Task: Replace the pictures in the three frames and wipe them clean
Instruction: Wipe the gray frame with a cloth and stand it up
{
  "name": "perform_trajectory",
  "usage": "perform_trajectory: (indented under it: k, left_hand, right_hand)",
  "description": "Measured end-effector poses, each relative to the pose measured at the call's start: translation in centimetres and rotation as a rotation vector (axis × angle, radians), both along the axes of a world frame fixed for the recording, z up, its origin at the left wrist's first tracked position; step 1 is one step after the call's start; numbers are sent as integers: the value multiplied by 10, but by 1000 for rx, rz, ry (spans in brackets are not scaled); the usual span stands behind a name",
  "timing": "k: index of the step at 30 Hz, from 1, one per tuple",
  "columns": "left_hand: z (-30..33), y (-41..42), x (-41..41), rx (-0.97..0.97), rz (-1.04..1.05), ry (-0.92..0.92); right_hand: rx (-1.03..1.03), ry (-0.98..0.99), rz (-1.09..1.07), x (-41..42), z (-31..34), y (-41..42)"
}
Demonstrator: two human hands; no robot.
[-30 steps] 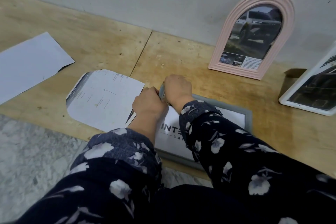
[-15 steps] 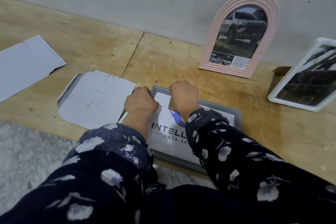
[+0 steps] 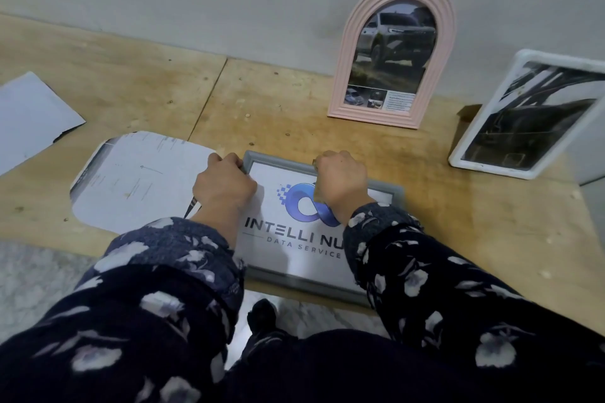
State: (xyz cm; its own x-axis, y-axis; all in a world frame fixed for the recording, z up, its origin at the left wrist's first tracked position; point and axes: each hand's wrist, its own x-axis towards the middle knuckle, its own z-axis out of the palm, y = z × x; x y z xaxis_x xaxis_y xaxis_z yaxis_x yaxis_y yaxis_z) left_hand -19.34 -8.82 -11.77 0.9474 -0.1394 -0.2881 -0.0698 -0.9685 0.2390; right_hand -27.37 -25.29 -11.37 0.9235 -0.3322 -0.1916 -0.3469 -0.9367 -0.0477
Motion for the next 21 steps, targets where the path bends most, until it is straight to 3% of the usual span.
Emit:
perform_trajectory:
  k: [12,21]
  left_hand:
    - [-4,-3,-1,42,11,-23]
    - [-4,-5,-4,18,17,-12]
  right_hand:
    - [-63,11,-161,-60,-5,-53]
    - [90,-106,-343,-71,-20,-66]
